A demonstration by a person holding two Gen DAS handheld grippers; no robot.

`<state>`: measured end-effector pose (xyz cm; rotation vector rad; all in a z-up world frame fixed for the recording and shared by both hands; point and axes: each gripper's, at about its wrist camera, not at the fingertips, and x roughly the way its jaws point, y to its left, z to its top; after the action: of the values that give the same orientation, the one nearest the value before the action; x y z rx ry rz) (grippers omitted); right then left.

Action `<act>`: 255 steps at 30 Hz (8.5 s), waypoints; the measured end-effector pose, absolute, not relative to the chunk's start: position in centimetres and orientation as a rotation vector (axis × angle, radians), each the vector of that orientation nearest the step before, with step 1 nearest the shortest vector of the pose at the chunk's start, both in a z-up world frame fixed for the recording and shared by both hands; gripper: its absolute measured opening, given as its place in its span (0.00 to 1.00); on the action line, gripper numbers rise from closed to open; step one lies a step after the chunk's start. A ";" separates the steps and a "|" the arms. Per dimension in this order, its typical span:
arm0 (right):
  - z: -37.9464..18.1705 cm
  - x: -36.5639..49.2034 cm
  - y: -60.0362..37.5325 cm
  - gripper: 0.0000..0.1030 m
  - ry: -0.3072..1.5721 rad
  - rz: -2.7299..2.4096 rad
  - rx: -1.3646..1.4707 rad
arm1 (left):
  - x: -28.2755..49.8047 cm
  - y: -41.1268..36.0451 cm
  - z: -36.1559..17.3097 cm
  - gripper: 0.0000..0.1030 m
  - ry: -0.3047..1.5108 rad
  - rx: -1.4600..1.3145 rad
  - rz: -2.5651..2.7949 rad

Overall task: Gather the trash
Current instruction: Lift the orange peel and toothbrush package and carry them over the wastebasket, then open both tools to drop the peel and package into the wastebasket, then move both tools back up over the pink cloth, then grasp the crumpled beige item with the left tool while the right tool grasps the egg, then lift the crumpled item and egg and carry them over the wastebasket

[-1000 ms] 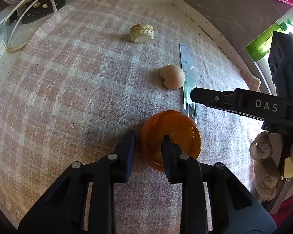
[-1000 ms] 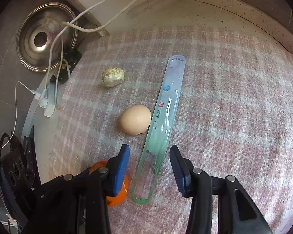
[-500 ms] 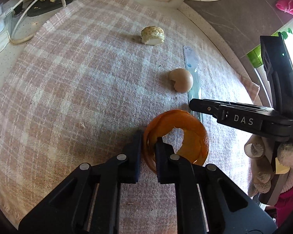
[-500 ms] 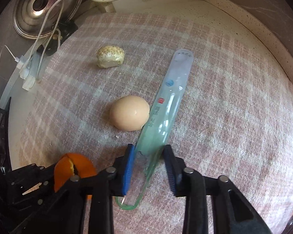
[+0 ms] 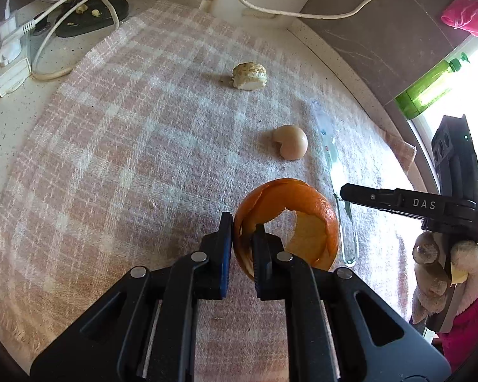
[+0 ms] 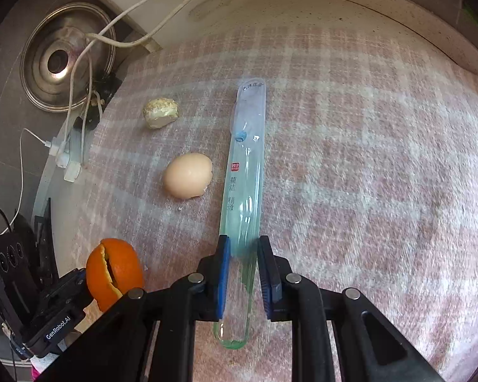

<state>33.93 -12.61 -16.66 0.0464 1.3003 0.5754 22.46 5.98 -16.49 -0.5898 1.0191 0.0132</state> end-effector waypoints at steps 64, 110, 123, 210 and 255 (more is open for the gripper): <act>-22.2 -4.0 -13.6 0.16 1.415 0.776 -0.123 | -7.9 2.4 -24.8 0.09 1.175 -0.428 0.001; -32.5 -2.2 -11.2 0.33 1.557 0.614 -0.196 | -4.8 0.8 -33.5 0.34 1.262 -0.409 0.053; -30.8 -2.2 -11.6 0.47 1.547 0.616 -0.177 | -4.4 1.6 -32.1 0.34 1.247 -0.398 0.067; -15.1 32.6 -7.5 0.62 0.911 0.819 -0.185 | 39.7 9.0 -18.6 0.54 0.925 -0.638 0.046; -11.5 26.0 -11.7 0.41 0.867 0.775 -0.200 | 26.2 8.2 -13.9 0.37 0.798 -0.598 0.062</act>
<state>26.02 -11.65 -11.50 -0.2000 0.8675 0.7753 26.20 8.17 -13.89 -0.5984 0.7984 0.0618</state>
